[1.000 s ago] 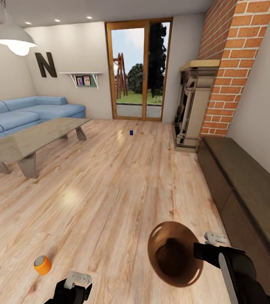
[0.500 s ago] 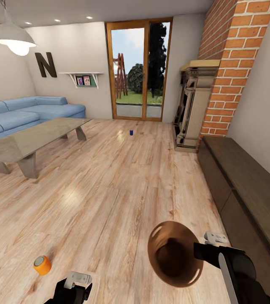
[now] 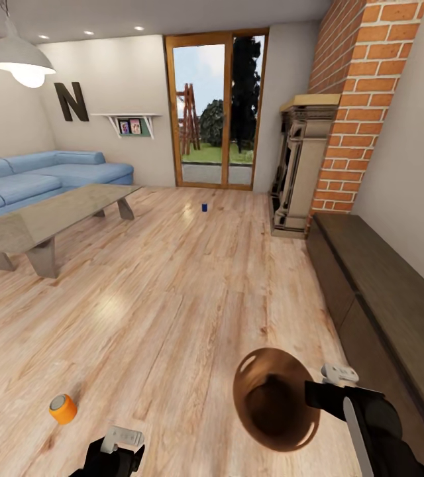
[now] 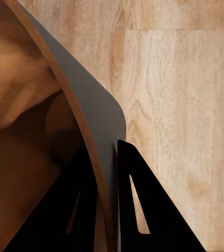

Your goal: Put the three can of soda from the living room inside the tash can in the kitchen.

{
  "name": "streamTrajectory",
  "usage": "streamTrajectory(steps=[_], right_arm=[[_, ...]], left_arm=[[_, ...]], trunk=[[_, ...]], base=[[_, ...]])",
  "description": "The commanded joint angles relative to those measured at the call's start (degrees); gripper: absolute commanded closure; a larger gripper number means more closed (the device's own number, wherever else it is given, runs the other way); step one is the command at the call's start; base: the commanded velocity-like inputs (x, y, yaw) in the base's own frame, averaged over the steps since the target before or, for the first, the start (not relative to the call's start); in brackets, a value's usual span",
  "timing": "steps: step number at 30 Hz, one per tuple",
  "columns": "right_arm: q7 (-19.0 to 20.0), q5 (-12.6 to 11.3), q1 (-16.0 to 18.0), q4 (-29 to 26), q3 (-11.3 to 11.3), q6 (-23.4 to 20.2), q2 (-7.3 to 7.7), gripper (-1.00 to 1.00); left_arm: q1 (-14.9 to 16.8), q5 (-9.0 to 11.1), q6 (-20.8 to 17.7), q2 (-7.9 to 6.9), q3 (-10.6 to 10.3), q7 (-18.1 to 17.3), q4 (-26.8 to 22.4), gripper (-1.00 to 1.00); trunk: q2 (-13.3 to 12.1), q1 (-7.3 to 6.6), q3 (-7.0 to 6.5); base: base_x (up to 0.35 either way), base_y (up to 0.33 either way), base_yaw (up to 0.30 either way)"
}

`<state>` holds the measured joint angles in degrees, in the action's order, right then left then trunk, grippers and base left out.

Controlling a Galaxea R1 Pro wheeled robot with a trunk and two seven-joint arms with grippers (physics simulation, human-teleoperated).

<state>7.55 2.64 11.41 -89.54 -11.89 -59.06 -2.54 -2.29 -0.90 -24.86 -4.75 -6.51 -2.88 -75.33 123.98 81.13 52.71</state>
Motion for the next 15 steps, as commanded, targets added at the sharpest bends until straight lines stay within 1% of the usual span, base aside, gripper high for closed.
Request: streamTrajectory(steps=[1, 15], right_arm=[[0.3, -2.2, 0.0, 0.0, 0.0, -0.1, -0.01, 1.0], [0.3, -2.2, 0.0, 0.0, 0.0, -0.1, -0.01, 1.0]], left_arm=[[0.0, 0.0, 0.1, 0.0, 0.0, 0.0, 0.0, -1.0], [0.0, 0.0, 0.3, 0.0, 0.0, 0.1, 0.0, -1.0]], trunk=[[0.0, 0.0, -0.01], [0.0, 0.0, -0.01]], base=[[-0.027, -0.043, 0.0], [-0.003, -0.004, 0.0]])
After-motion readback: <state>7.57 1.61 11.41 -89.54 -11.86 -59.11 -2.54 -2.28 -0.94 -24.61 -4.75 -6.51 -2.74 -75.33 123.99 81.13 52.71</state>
